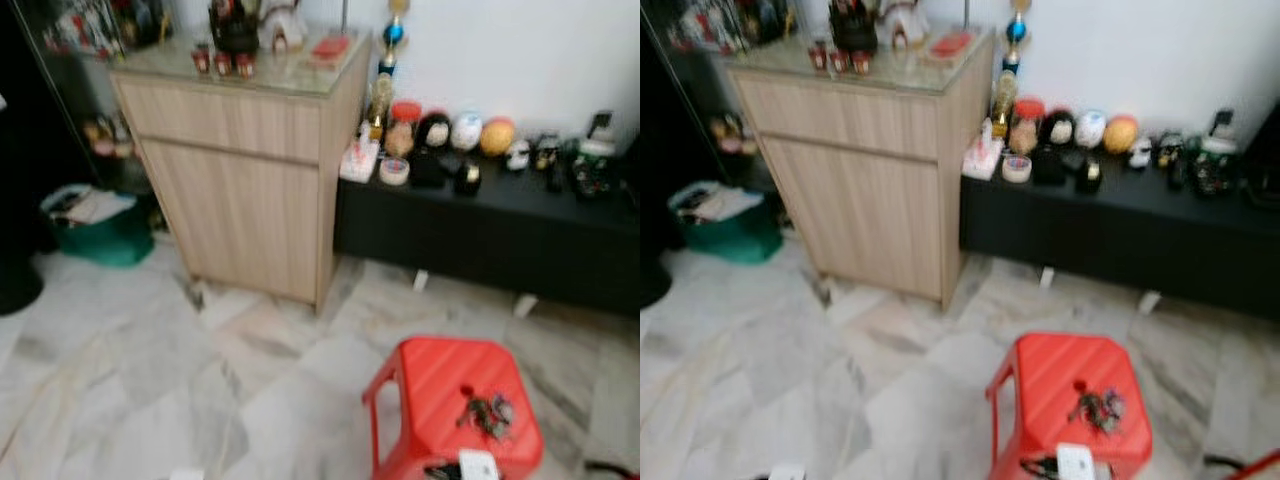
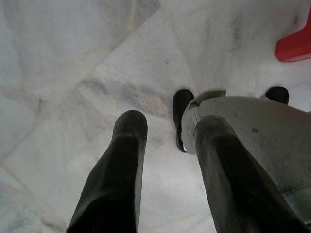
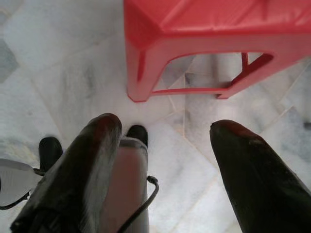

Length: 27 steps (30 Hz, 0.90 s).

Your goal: Hang keys on a hook

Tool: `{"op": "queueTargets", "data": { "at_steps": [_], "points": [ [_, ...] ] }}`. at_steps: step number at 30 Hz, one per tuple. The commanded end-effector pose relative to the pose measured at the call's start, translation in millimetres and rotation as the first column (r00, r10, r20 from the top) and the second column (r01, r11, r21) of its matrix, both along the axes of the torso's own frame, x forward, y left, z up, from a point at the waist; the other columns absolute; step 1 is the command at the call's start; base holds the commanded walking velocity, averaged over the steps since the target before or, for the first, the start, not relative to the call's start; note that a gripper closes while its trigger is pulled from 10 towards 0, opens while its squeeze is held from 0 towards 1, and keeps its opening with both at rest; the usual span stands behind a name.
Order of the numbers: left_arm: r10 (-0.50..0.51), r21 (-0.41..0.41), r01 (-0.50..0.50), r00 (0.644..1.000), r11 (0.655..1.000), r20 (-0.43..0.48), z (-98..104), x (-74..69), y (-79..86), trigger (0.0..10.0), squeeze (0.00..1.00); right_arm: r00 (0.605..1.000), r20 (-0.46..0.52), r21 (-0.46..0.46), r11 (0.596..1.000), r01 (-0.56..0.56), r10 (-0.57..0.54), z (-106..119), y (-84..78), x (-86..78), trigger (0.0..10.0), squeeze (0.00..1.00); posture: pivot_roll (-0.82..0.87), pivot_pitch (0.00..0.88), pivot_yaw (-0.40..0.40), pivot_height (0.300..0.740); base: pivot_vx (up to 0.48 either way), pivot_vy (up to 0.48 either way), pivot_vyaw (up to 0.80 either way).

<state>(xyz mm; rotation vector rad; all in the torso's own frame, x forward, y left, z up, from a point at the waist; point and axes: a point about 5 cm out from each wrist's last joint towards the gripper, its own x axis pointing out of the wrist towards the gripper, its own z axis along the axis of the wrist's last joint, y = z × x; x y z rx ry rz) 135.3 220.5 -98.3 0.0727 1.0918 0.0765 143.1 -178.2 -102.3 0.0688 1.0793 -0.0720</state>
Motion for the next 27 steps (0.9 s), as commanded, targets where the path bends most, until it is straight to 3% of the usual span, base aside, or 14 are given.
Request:
{"op": "queueTargets", "data": {
  "at_steps": [1,11,16,23,27],
  "points": [
    [-0.021,-0.010,0.021,1.000,1.000,0.005,0,1.5,-5.3,10.0,0.00,1.000,-0.003,-0.021,1.000,0.014,-0.014,0,-9.4,-2.0,10.0,0.00,0.05,0.000,-0.026,0.740,0.000,-0.472,0.00],
    [-0.024,-0.005,0.024,1.000,1.000,0.003,-1,0.0,-4.0,10.0,0.00,1.000,-0.004,-0.017,1.000,0.018,-0.018,0,-8.7,-3.1,10.0,0.00,0.04,0.000,-0.020,0.740,0.000,-0.472,0.00],
    [-0.021,-0.003,0.021,1.000,1.000,0.002,-1,-0.9,-3.5,10.0,0.00,1.000,0.006,-0.021,1.000,0.018,-0.018,0,-8.6,-2.8,10.0,0.00,0.04,0.000,-0.016,0.740,0.000,0.000,0.00],
    [-0.010,0.001,0.010,0.999,1.000,0.031,1,2.1,-1.7,10.0,0.00,0.989,0.137,-0.004,0.999,0.052,-0.051,6,-7.8,6.5,10.0,0.00,0.03,0.000,-0.010,0.740,0.000,0.000,0.00],
    [0.011,-0.001,-0.011,0.998,1.000,0.060,3,5.4,-0.2,10.0,0.00,0.973,0.229,-0.072,0.997,0.012,0.005,13,-9.5,14.6,10.0,0.00,0.03,0.000,-0.013,0.740,0.000,0.000,0.00]
  ]
}}
